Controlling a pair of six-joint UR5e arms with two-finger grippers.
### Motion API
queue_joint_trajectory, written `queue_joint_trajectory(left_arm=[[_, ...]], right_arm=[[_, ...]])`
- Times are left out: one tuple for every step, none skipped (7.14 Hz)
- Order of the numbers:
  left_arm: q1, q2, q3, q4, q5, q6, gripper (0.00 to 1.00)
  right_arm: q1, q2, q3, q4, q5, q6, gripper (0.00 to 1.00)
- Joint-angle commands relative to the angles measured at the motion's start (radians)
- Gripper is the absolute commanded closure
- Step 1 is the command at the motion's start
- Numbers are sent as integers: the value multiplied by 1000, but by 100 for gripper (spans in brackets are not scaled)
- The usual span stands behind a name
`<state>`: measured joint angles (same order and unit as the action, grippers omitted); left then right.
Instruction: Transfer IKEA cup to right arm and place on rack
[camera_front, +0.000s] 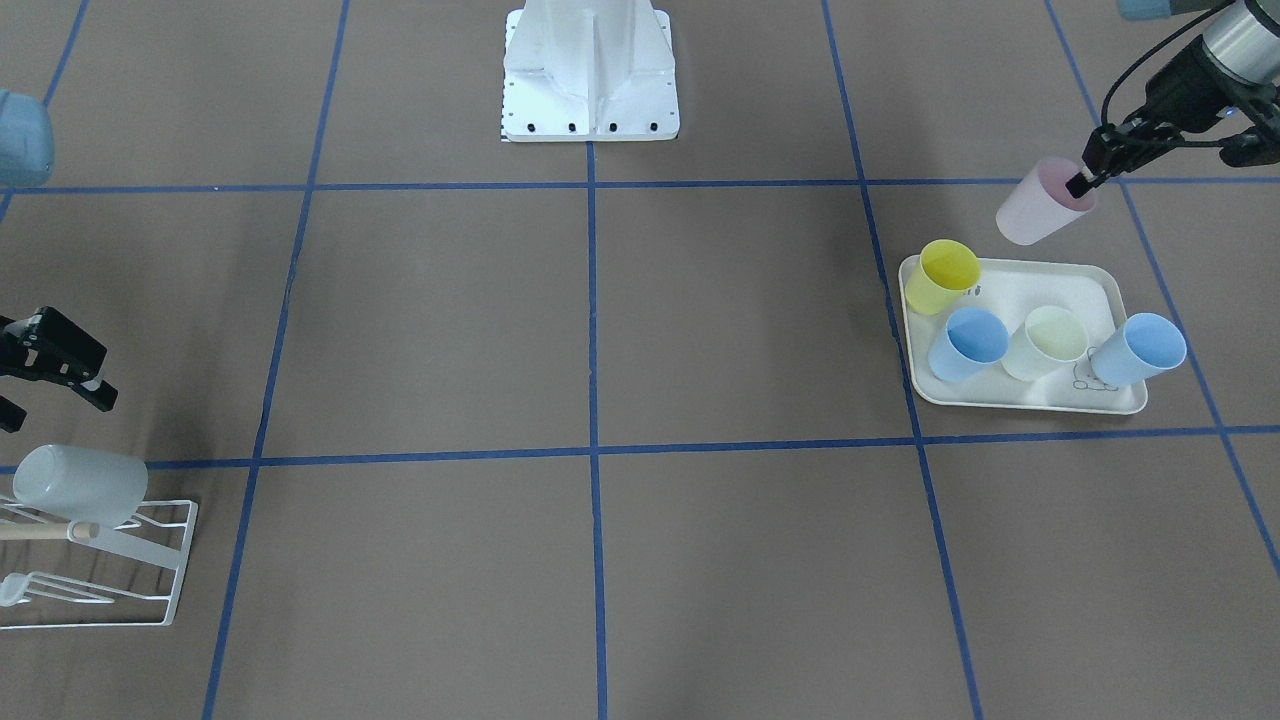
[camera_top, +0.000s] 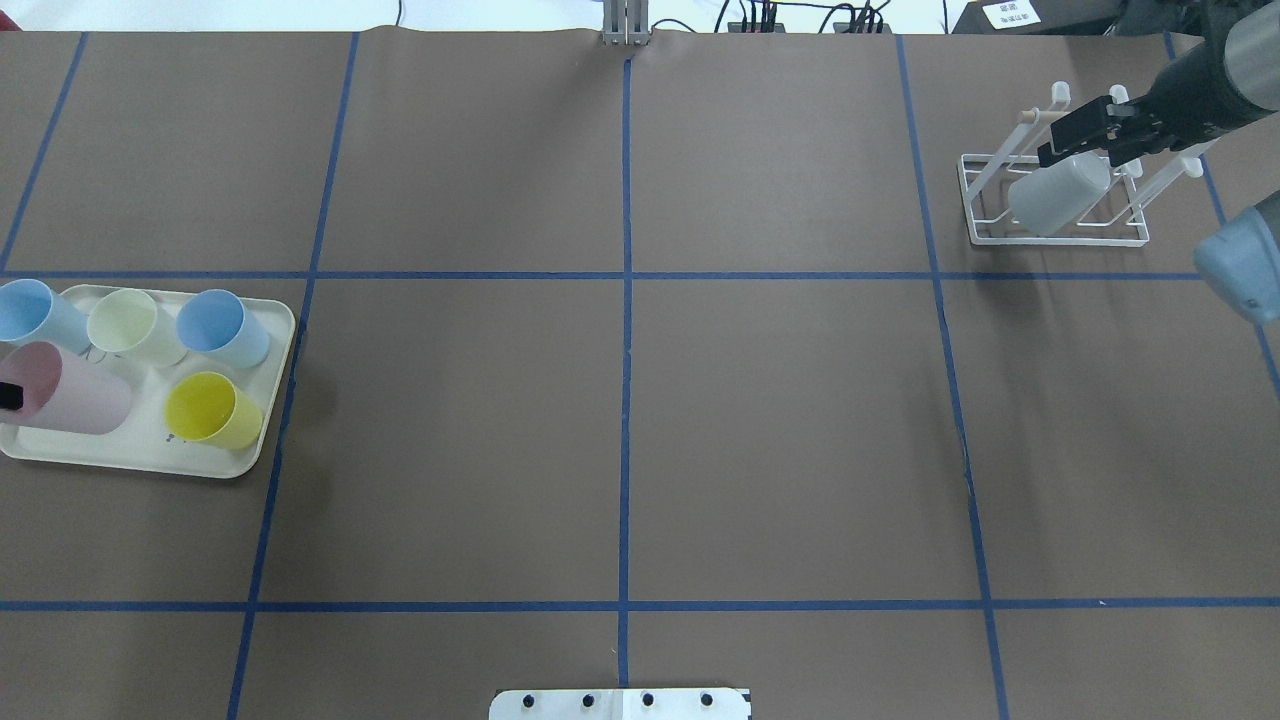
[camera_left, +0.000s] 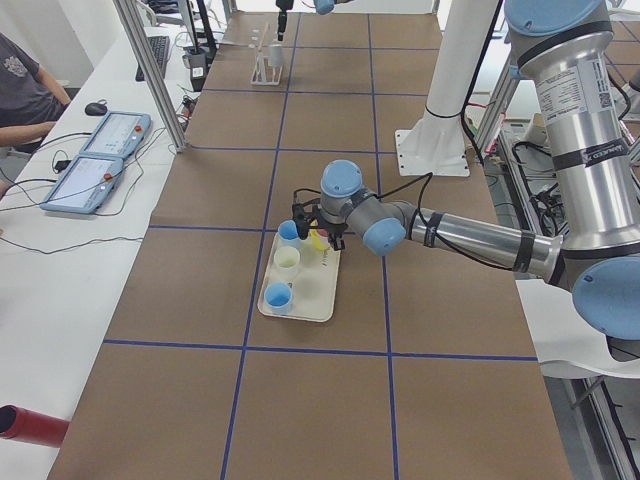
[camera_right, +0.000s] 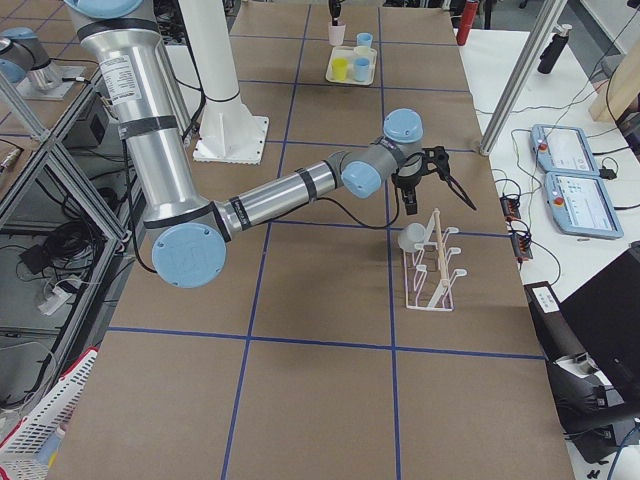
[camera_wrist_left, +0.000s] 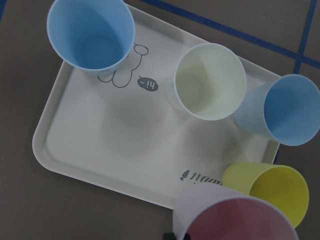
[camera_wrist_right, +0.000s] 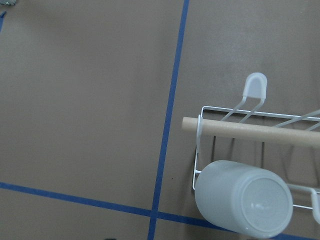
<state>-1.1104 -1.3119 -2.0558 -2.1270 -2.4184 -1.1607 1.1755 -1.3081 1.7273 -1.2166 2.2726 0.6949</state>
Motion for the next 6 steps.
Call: queue_joint_trajectory(left_arm=[[6, -207, -7, -2, -28, -261, 100], [14, -284, -7, -10, -36, -325, 100], [59, -352, 0, -5, -56, -349, 100], [84, -437, 26, -7, -101, -387, 100], [128, -537, 45, -11, -106, -527, 100], [211, -641, 46, -13, -103, -654, 100]], right_arm=[[-54, -16, 38, 142, -1, 203, 9], [-92, -16, 40, 299, -1, 427, 9], [-129, -16, 37, 468, 1, 610, 9], [-158, -14, 41, 580, 5, 720, 11], [-166, -13, 37, 654, 83, 744, 11], [-166, 3, 43, 716, 138, 750, 11]])
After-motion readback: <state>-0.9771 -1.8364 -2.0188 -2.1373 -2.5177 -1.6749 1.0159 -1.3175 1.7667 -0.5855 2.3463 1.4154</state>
